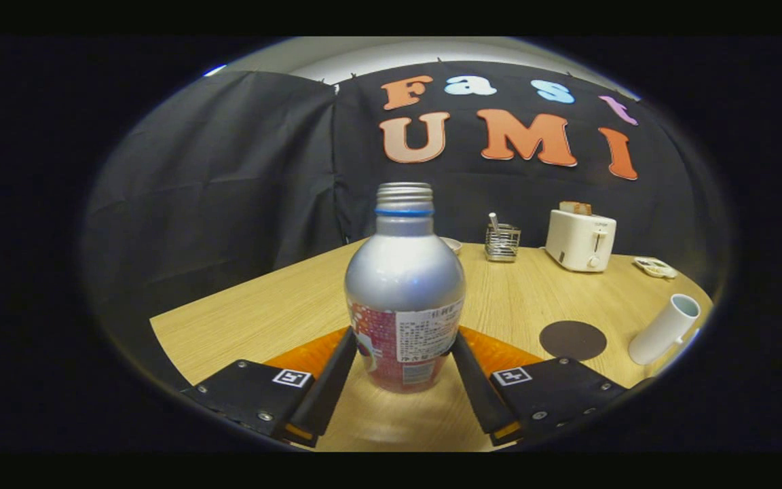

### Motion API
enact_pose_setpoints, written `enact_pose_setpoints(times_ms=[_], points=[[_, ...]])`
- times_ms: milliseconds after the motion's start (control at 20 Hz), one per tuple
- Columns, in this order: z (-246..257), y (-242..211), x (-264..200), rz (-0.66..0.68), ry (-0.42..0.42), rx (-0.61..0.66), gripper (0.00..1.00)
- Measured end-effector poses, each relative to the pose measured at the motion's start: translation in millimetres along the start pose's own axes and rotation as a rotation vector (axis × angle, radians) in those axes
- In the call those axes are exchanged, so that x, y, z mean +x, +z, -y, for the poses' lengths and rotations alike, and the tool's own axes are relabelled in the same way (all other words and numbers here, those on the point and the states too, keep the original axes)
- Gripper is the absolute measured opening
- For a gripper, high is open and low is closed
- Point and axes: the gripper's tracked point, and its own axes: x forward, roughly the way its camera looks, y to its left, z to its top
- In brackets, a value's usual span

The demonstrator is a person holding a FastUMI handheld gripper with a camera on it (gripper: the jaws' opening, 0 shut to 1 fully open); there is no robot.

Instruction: Take the bottle from table, then pour the juice into the cup, finally place the bottle on the coaster

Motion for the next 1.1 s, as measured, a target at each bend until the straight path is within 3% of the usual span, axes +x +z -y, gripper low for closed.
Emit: enact_pose_setpoints(times_ms=[150,550,1100], points=[[-1.3,6.4,-9.9,0.019,-0.017,-0.016,0.98],[12.1,45.5,-61.9,0.174,-0.116,0.106,0.97],[61.7,121.3,-124.0,0.394,-0.262,0.095,0.97]])
